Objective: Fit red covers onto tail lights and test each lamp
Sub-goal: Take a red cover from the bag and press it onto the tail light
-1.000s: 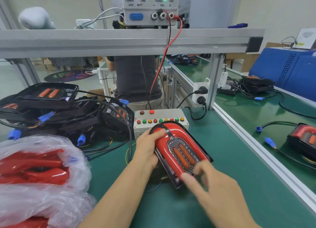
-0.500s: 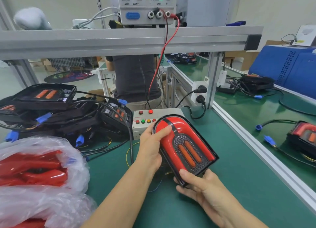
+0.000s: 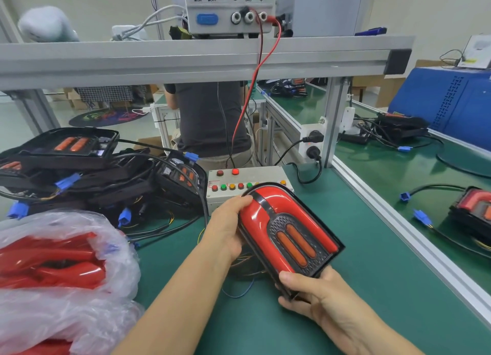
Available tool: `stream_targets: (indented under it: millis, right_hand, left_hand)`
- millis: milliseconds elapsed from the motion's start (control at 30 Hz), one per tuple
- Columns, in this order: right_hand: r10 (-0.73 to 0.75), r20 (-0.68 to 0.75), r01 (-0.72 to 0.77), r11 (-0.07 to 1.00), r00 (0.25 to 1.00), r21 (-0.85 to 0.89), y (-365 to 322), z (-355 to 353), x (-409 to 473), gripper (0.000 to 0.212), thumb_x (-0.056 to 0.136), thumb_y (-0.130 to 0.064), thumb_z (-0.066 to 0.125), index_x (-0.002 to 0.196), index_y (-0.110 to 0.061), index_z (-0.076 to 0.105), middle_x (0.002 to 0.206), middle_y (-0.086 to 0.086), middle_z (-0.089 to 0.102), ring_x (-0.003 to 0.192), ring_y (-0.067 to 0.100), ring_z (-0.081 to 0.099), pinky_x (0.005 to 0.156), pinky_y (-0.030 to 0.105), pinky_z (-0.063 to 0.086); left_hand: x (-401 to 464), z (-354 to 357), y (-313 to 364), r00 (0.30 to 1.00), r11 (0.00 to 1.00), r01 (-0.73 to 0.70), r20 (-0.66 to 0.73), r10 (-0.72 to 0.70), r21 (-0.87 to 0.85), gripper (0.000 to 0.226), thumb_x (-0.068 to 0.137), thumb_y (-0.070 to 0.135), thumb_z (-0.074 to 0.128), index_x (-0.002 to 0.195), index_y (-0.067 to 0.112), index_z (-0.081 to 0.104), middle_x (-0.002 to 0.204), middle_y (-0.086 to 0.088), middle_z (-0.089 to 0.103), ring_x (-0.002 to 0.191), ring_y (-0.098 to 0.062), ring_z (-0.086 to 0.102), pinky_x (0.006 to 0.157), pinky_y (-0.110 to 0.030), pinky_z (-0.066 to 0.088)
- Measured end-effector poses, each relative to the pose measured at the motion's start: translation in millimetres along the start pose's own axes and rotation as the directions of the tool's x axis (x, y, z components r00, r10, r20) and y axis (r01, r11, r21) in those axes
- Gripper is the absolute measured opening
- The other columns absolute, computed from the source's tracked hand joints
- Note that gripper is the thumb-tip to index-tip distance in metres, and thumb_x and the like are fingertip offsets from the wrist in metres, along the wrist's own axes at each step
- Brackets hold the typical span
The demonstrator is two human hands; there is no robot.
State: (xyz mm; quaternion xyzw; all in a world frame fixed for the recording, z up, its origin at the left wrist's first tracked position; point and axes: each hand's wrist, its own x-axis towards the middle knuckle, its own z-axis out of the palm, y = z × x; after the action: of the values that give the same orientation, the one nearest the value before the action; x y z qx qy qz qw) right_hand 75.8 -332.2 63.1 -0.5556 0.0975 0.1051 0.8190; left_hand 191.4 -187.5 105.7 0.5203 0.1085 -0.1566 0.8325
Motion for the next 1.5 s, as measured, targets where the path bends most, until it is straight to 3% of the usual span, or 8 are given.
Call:
stream_targets:
  millis: [133, 400, 567, 667, 967, 1233, 1367, 1500]
  right_hand:
    - [0.017, 0.018, -0.017, 1.0, 1.0, -0.006, -3, 2, -1, 0.075, 0.05, -0.007, 0.085, 0.12, -0.015, 0.059, 0.108, 0.009, 0.073, 0.095, 0.028, 0.066, 0.067, 0.037, 0.059]
    - [0.03, -0.024, -0.03, 0.999, 0.999, 0.023, -6, 1, -2, 0.076, 0.045, -0.001, 0.082, 0.117, -0.012, 0.06, 0.099, 0.01, 0.074, 0.086, 0.026, 0.065, 0.06, 0.034, 0.059]
    - [0.059, 0.024, -0.059, 0.998, 0.998, 0.012, -8, 3, -3, 0.074, 0.049, -0.004, 0.084, 0.118, -0.015, 0.06, 0.102, 0.008, 0.075, 0.082, 0.022, 0.069, 0.07, 0.039, 0.06]
    - [0.06, 0.007, -0.059, 0.998, 0.998, -0.008, -8, 3, -2, 0.075, 0.047, -0.007, 0.084, 0.118, -0.014, 0.06, 0.097, 0.008, 0.076, 0.076, 0.02, 0.07, 0.064, 0.036, 0.059]
    - [0.053, -0.045, -0.054, 0.998, 0.998, -0.024, -11, 0, 0, 0.075, 0.043, -0.009, 0.085, 0.115, -0.012, 0.062, 0.091, 0.008, 0.075, 0.076, 0.022, 0.068, 0.059, 0.032, 0.057]
    - [0.085, 0.003, -0.085, 0.995, 0.996, -0.061, -10, -6, -4, 0.073, 0.044, -0.007, 0.087, 0.113, -0.013, 0.063, 0.094, 0.01, 0.075, 0.076, 0.022, 0.07, 0.062, 0.034, 0.058]
    - [0.089, 0.04, -0.086, 0.994, 0.995, -0.067, -12, -4, -4, 0.07, 0.045, -0.01, 0.088, 0.111, -0.015, 0.066, 0.096, 0.009, 0.075, 0.081, 0.024, 0.067, 0.065, 0.035, 0.058]
    - [0.096, 0.014, -0.095, 0.994, 0.995, -0.063, -12, -3, -2, 0.07, 0.043, -0.007, 0.086, 0.109, -0.011, 0.064, 0.088, 0.009, 0.075, 0.075, 0.023, 0.069, 0.06, 0.033, 0.058]
  left_hand:
    - [1, 1, -3, 0.998, 0.998, -0.053, -0.043, 0.054, 0.024, 0.009, 0.088, 0.02, 0.063, 0.094, 0.014, 0.066, 0.069, -0.003, 0.073, 0.059, -0.017, 0.069, 0.057, -0.031, 0.053]
    - [-4, -5, -1, 0.985, 0.99, -0.111, 0.14, 0.098, 0.087, 0.014, 0.089, 0.022, 0.063, 0.099, 0.014, 0.07, 0.082, -0.003, 0.074, 0.07, -0.015, 0.07, 0.061, -0.032, 0.057]
    - [-1, -6, -2, 0.993, 0.984, -0.114, -0.014, 0.117, 0.139, 0.009, 0.086, 0.014, 0.063, 0.09, 0.008, 0.068, 0.069, -0.005, 0.072, 0.062, -0.019, 0.067, 0.061, -0.032, 0.054]
    - [0, -6, -7, 0.991, 0.981, -0.133, 0.02, 0.131, 0.141, 0.009, 0.089, 0.018, 0.061, 0.086, 0.012, 0.068, 0.066, -0.003, 0.07, 0.059, -0.016, 0.066, 0.058, -0.029, 0.053]
    - [-6, -12, -6, 0.982, 0.97, -0.125, 0.163, 0.091, 0.211, 0.029, 0.082, 0.02, 0.07, 0.111, 0.015, 0.067, 0.1, -0.008, 0.073, 0.086, -0.022, 0.067, 0.071, -0.038, 0.055]
    - [-3, -10, -6, 0.997, 0.997, 0.008, 0.07, -0.014, 0.082, 0.03, 0.087, 0.031, 0.063, 0.11, 0.011, 0.064, 0.079, -0.006, 0.072, 0.069, -0.021, 0.069, 0.063, -0.036, 0.056]
    - [-2, -10, -6, 1.0, 0.994, -0.025, 0.014, 0.024, 0.11, 0.019, 0.09, 0.025, 0.06, 0.103, 0.012, 0.063, 0.068, -0.002, 0.071, 0.057, -0.016, 0.068, 0.05, -0.029, 0.053]
    - [-2, -12, -11, 0.991, 0.984, -0.111, 0.087, 0.099, 0.14, 0.016, 0.091, 0.031, 0.061, 0.094, 0.016, 0.067, 0.075, -0.003, 0.072, 0.066, -0.017, 0.07, 0.058, -0.033, 0.056]
